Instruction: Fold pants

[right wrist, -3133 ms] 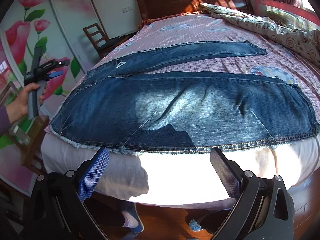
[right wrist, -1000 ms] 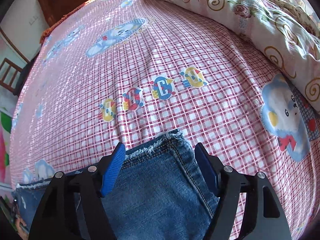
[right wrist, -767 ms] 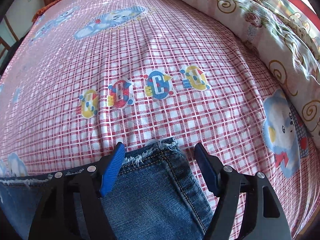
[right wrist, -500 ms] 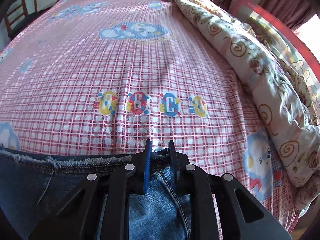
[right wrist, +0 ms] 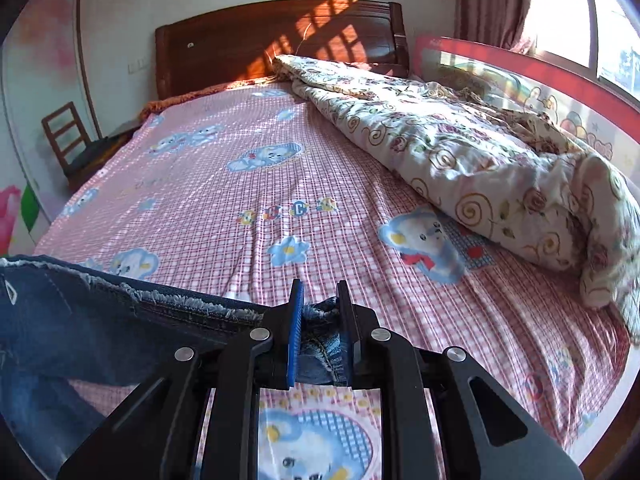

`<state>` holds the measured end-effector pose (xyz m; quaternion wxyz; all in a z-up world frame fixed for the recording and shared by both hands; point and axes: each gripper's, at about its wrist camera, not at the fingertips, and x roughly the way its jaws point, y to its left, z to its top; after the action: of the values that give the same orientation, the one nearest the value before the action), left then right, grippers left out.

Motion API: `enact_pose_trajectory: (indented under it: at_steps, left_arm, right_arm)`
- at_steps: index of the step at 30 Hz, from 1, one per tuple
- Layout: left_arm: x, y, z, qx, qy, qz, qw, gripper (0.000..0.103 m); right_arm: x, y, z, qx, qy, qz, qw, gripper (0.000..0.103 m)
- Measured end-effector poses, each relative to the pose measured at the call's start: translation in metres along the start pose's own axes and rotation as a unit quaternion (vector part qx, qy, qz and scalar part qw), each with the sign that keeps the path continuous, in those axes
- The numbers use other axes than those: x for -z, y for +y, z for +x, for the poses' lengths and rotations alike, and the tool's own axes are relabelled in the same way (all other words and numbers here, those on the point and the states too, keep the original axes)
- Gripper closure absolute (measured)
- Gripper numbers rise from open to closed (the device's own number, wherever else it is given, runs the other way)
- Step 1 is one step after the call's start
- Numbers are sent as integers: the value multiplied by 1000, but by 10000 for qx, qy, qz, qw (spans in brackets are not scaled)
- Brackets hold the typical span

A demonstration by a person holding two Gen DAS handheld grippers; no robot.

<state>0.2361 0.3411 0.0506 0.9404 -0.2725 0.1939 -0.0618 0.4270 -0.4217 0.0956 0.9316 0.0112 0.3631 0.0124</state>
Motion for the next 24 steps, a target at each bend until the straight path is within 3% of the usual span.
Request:
enact_pose_trajectory:
  at_steps: [6,10,11,12,13,14,15,17,20,21,24]
  left_arm:
    - [41,-18,-78,458,-273,-270,9982,90]
    - [90,9,-110,216,-43,-718,9972,88]
    - [104,21,-114,11,100,-911,9958,78]
    - [118,30,-119,-507,240,-948,9939,68]
    - [132,39,-125,-960,354,-1043,9893,68]
    - [144,50,-132,-1191,451,-1300,9833,61]
    - [155,57,-138,-1381,568,-1515,9771,51]
    - [172,54,-151,-1891,502,-1548,9684,48]
    - [192,51,-167,-1873,327,-2197,9569,34]
    - [196,46,-172,-1866,206,-2311,9546,34]
    - [207,40,-173,-1461,71,-2808,9486,23]
  right_arm:
    - [100,-38,-53,-196,163,715,9971,88]
    - [170,-63,-52,-471,612,1030,9917,88]
    - [186,-65,-47,-460,824,1027,9902,87]
    - [199,-63,-44,-195,981,885,9910,87]
    - [211,-64,-41,-85,1125,835,9901,86]
    - [220,-70,-46,-228,1004,1079,9888,81]
    - [226,-78,-53,-217,913,1425,9853,73]
    - [233,-87,-65,-195,876,1983,9760,69]
    - [242,-87,-83,-661,746,2683,9582,69]
    - [245,-86,-88,-942,683,2931,9490,69]
    - [254,-66,-103,-1505,605,3330,9289,69]
